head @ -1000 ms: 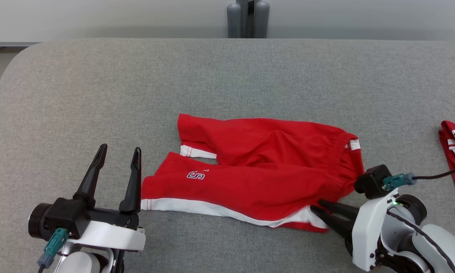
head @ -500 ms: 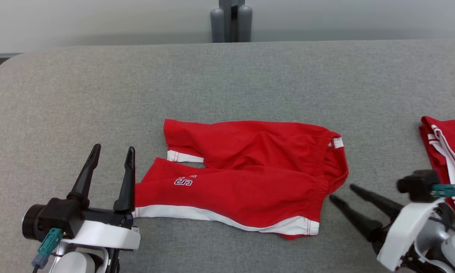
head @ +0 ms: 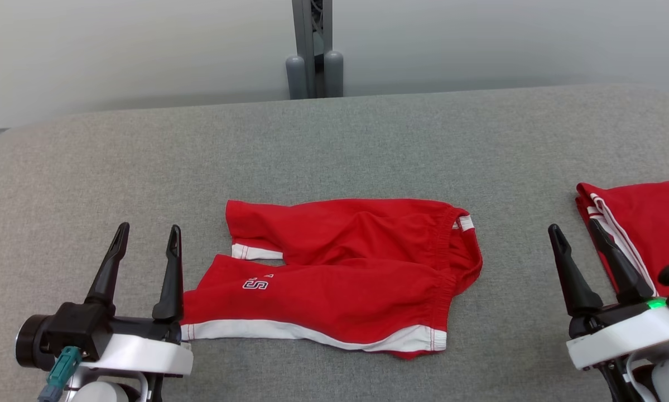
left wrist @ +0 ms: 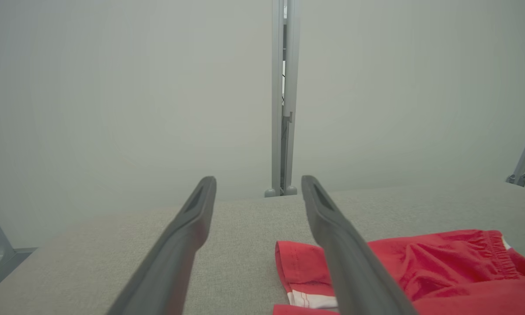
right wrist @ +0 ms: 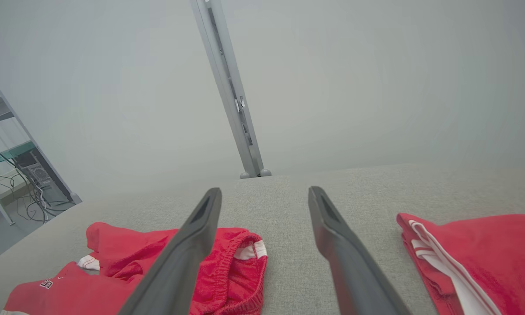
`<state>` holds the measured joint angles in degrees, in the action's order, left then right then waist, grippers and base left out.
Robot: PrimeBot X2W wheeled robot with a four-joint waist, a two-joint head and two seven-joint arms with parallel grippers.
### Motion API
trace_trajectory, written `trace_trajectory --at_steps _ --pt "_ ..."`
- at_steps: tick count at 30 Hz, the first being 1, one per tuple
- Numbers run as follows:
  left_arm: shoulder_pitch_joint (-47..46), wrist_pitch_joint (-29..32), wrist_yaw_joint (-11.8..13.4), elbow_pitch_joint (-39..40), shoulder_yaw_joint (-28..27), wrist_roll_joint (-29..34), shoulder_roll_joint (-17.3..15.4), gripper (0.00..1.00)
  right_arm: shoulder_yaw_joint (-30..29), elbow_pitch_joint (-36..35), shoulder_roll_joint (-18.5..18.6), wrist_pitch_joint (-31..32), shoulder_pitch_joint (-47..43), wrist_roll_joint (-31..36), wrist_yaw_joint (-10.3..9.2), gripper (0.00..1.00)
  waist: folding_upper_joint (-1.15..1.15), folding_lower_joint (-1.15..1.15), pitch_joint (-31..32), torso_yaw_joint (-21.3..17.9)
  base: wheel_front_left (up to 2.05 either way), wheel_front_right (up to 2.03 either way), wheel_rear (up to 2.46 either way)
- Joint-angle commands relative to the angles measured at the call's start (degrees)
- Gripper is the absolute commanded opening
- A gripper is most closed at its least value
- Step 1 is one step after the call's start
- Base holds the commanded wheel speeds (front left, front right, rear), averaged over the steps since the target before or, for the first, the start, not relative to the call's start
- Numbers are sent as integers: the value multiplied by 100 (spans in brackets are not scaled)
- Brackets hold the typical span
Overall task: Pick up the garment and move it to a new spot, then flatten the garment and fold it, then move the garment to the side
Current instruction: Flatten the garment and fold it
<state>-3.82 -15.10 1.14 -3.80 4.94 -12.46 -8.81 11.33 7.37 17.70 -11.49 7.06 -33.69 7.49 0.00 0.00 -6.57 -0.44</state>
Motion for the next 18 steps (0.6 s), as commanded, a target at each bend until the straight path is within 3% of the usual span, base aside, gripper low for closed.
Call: trace_trajectory --at_steps 1,10,18 --pt "57 -13 46 1 -12 32 -40 100 -90 -18 -101 -61 -71 217 0 100 0 0 67 -25 0 0 0" --pt "349 -13 137 -127 22 40 -35 100 -504 -316 -732 -140 -493 1677 -1 100 0 0 312 34 0 0 0" --pt "691 5 123 -289 100 26 -72 100 -700 -497 -1093 52 -1022 2231 -1 100 0 0 555 74 0 0 0"
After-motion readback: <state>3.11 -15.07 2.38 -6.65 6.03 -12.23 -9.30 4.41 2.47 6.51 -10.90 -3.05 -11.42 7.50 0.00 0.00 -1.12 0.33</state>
